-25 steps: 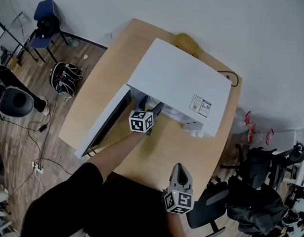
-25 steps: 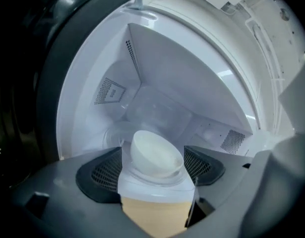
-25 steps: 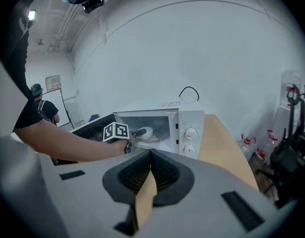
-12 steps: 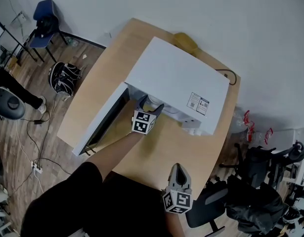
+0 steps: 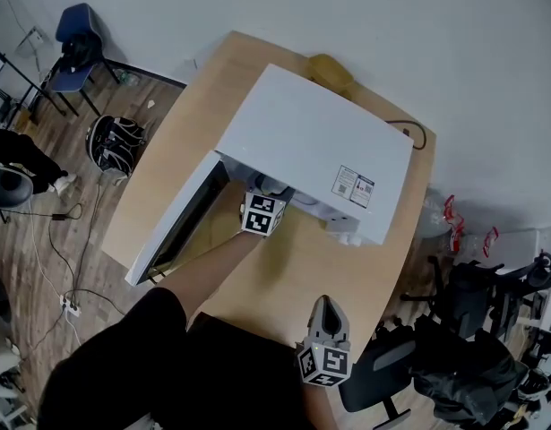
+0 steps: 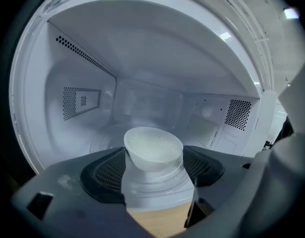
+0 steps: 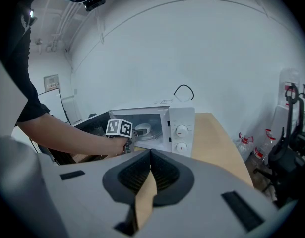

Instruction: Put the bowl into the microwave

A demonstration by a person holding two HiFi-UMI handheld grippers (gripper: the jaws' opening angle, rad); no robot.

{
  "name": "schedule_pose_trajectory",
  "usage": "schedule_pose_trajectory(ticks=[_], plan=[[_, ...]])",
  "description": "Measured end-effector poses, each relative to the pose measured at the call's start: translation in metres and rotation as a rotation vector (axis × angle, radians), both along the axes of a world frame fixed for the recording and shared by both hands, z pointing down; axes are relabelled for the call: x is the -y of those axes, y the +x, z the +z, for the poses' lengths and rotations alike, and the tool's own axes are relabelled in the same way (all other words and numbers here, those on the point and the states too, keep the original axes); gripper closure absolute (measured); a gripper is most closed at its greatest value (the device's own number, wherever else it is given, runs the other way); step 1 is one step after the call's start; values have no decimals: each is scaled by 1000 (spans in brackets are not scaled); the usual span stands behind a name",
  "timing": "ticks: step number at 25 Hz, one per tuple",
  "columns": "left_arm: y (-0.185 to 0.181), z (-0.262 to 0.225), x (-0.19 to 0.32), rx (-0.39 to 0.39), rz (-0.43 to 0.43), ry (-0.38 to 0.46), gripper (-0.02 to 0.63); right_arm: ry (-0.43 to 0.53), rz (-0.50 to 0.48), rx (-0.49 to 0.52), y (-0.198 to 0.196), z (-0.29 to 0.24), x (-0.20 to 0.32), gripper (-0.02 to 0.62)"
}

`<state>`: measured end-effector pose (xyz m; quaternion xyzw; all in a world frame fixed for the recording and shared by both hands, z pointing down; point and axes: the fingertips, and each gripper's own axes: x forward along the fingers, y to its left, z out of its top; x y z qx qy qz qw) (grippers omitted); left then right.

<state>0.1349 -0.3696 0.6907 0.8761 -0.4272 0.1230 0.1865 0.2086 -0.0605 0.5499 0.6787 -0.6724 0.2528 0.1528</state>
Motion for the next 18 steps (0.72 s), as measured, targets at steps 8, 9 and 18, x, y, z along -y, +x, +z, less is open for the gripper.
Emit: schedule_pose_trajectory(ticks=[8, 9, 18], plan=[[17, 3, 14, -5, 10, 3, 249, -8, -6, 1, 11, 4, 6, 535], [18, 4, 14, -3, 11, 2, 249, -9, -8, 1, 11, 4, 7, 535], [2, -11, -7, -38, 24, -12, 249, 25, -27, -7, 2, -5, 5, 535]])
